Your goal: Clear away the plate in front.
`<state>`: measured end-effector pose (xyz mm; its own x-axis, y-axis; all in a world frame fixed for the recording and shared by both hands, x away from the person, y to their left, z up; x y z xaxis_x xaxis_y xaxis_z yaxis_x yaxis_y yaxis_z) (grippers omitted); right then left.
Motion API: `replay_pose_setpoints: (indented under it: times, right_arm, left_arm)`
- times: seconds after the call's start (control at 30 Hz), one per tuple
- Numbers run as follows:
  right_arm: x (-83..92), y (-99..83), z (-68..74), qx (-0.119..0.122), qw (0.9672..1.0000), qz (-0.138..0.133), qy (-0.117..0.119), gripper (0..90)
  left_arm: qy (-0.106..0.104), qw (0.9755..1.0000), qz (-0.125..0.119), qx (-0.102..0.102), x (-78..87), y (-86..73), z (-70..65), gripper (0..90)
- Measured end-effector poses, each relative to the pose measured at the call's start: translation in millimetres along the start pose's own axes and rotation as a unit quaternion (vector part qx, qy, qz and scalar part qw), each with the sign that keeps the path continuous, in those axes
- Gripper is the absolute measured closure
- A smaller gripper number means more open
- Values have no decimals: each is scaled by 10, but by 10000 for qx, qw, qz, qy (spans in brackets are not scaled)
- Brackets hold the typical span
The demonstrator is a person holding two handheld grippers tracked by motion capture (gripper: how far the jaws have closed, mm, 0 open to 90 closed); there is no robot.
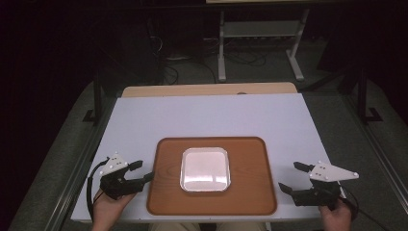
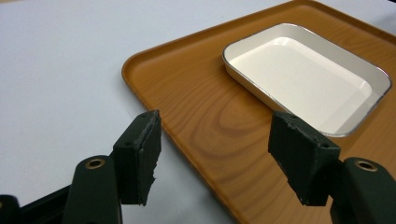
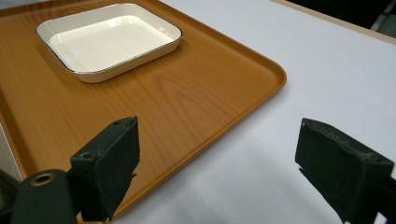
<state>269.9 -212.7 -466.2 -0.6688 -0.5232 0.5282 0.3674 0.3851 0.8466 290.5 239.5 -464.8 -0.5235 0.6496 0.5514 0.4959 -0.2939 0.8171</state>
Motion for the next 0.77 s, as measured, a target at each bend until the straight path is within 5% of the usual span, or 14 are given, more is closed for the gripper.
replay_pose_setpoints:
  times: [0.47,0.53,0.77]
  right_arm:
    - [-18,-9,9,38,10000,55,59,131]
    - [-19,-10,9,36,10000,59,57,130]
    - [-23,-11,6,36,10000,69,50,131]
  left_arm:
    - [-43,9999,60,77,-37,-128,88,328]
    - [-156,9998,30,91,-32,-118,83,362]
    - [-63,9998,-124,146,21,-100,165,364]
Point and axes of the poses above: each handheld gripper's, and its own axes: x roughly backward along the jaws, y roughly out of its top, z roughly to its left, the point moved 9 cm from there along -x, roughly forward along the jaws, and after that the axes turned 6 degrees about -y, right-handed, at the moved point
